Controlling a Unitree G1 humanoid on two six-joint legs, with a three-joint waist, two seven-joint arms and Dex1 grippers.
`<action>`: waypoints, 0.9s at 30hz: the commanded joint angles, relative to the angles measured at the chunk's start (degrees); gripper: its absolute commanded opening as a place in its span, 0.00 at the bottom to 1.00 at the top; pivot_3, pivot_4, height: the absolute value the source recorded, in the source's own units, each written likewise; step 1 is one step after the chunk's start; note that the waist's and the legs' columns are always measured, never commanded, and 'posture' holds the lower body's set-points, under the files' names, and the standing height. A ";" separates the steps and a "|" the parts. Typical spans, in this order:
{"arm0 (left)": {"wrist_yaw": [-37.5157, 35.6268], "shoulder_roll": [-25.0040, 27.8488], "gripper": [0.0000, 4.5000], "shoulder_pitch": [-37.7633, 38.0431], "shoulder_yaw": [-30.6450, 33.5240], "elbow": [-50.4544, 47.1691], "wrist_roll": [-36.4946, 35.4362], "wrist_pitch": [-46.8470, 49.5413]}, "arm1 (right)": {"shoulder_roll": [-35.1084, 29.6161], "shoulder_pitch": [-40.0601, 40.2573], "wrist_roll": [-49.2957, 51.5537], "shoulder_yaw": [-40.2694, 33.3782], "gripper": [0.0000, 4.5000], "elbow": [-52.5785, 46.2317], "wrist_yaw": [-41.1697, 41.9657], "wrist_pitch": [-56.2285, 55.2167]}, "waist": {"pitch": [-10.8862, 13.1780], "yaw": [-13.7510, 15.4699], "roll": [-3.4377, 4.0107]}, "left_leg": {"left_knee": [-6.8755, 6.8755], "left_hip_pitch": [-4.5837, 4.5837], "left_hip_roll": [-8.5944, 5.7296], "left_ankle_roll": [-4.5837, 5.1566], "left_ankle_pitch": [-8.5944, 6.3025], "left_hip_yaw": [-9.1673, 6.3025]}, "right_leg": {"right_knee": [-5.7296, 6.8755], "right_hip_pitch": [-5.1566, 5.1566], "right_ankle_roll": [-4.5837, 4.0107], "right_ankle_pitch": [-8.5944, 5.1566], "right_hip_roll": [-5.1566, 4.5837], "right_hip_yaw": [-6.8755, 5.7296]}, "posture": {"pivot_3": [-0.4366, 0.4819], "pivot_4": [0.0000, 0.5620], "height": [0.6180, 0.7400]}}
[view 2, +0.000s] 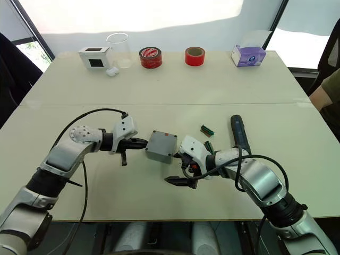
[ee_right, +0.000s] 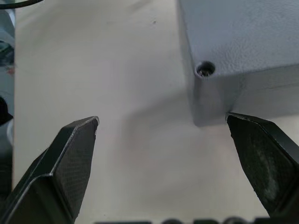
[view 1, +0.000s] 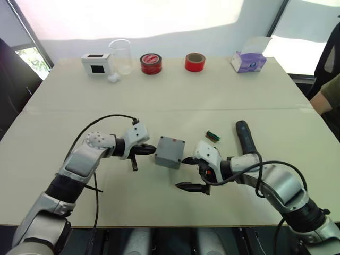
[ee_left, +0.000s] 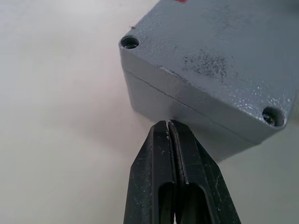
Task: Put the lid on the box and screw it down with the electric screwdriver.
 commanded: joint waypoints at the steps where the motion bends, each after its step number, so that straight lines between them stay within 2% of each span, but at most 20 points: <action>1: -1.01 -0.68 0.00 -2.97 0.11 2.87 1.56 -4.16 | 0.06 -0.58 3.50 -2.70 0.99 -3.28 1.35 1.87 | 0.00 -0.02 0.00 | 0.01 0.00 0.00 0.00 0.00 0.00 | 0.00 0.01 0.00 0.00 0.00 0.00 | 0.48 0.27 1.00; 5: -1.89 0.01 0.00 -4.10 0.71 5.48 2.57 -5.77 | -1.07 -0.21 4.41 -4.54 0.99 -4.11 1.25 2.83 | 0.00 -0.18 0.00 | 0.01 0.00 0.00 0.00 0.00 -0.01 | 0.01 0.00 0.00 0.00 0.01 0.00 | 0.48 0.27 1.00; 8: -3.46 2.57 0.00 -2.96 1.89 3.92 2.31 -4.97 | -4.32 -0.84 1.03 -6.01 0.99 -1.80 1.84 -0.24 | 0.00 -0.25 0.00 | 0.01 0.00 0.00 0.00 0.00 -0.01 | 0.02 -0.02 0.00 0.00 0.01 0.01 | 0.48 0.27 1.00; 12: -4.64 5.08 0.00 2.13 3.72 -4.29 -1.24 0.87 | -5.09 -4.00 -6.61 -4.24 0.99 8.00 1.13 -8.54 | -0.01 -0.52 0.00 | 0.01 0.00 0.01 0.00 0.00 0.01 | 0.02 -0.03 0.00 0.00 0.01 0.02 | 0.48 0.27 1.00; 18: -6.42 7.88 0.00 7.29 2.90 -13.18 -2.98 7.04 | -2.97 -7.84 -10.84 -2.19 0.99 15.59 4.71 -15.44 | 0.01 -0.20 -0.03 | 0.00 0.00 0.01 0.00 0.00 0.01 | 0.07 -0.04 -0.01 0.00 0.02 0.03 | 0.48 0.27 1.00; 21: -5.60 7.03 0.00 8.27 2.16 -15.13 -3.21 8.29 | -1.98 -10.14 -13.68 0.61 0.99 19.07 8.02 -19.80 | 0.01 -0.20 -0.03 | 0.02 0.01 -0.01 0.00 0.00 0.02 | 0.09 -0.02 0.00 0.00 0.00 0.05 | 0.48 0.27 1.00; 27: -3.46 2.94 0.00 6.99 1.70 -12.80 -3.51 9.22 | -0.53 -11.43 -15.74 3.70 0.99 20.19 13.24 -22.98 | 0.01 -0.24 -0.03 | 0.02 0.01 0.00 0.00 0.00 0.02 | 0.11 -0.04 0.00 0.00 0.02 0.03 | 0.48 0.27 1.00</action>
